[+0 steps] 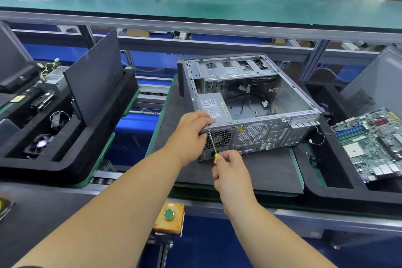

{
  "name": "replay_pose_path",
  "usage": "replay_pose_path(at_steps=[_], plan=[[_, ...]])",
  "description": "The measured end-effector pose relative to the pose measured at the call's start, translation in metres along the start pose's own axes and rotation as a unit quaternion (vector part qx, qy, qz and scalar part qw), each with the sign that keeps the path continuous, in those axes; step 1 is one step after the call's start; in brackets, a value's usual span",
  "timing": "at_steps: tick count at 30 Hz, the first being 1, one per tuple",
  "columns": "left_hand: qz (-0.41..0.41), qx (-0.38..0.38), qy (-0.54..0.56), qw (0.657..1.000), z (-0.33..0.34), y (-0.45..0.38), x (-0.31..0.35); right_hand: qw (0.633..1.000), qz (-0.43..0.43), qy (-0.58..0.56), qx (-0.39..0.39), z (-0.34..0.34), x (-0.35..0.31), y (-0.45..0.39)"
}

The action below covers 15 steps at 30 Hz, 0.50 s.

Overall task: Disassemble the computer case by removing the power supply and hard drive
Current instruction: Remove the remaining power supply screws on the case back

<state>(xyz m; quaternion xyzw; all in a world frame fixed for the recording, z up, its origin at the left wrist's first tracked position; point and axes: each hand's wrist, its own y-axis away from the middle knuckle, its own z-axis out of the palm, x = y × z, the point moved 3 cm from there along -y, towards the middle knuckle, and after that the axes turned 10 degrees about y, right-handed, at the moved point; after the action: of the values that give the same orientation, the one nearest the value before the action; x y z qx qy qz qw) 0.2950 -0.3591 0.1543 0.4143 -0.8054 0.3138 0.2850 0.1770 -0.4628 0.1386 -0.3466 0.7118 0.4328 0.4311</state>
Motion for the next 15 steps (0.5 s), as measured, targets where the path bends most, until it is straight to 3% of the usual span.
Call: replay_pose_path(at_steps=[3, 5, 8, 9, 11, 13, 15], plan=[[0.000, -0.003, 0.003, 1.000, 0.001, 0.001, 0.001, 0.955, -0.122, 0.263, 0.061, -0.010, 0.001, -0.001], [-0.003, -0.004, 0.008, 1.000, 0.001, 0.002, 0.001, 0.944, -0.144, 0.289, 0.074, -0.013, 0.002, -0.003], [0.000, -0.007, 0.009, 1.000, 0.000, 0.002, 0.001, 0.999, 0.003, 0.040, 0.004, -0.008, 0.004, -0.013], [0.002, -0.007, 0.009, 1.000, 0.000, 0.002, 0.001, 0.993, 0.087, -0.069, -0.042, -0.005, 0.005, -0.014], [0.003, -0.001, 0.010, 1.000, 0.000, 0.002, 0.001, 0.940, 0.211, -0.217, -0.156, 0.000, 0.006, -0.012], [0.000, 0.003, 0.013, 1.000, -0.001, 0.002, 0.001, 0.899, 0.230, -0.281, -0.245, 0.002, 0.006, -0.011], [-0.002, 0.003, 0.019, 1.000, 0.000, 0.003, 0.001, 0.885, 0.206, -0.311, -0.278, 0.003, 0.007, -0.012]])
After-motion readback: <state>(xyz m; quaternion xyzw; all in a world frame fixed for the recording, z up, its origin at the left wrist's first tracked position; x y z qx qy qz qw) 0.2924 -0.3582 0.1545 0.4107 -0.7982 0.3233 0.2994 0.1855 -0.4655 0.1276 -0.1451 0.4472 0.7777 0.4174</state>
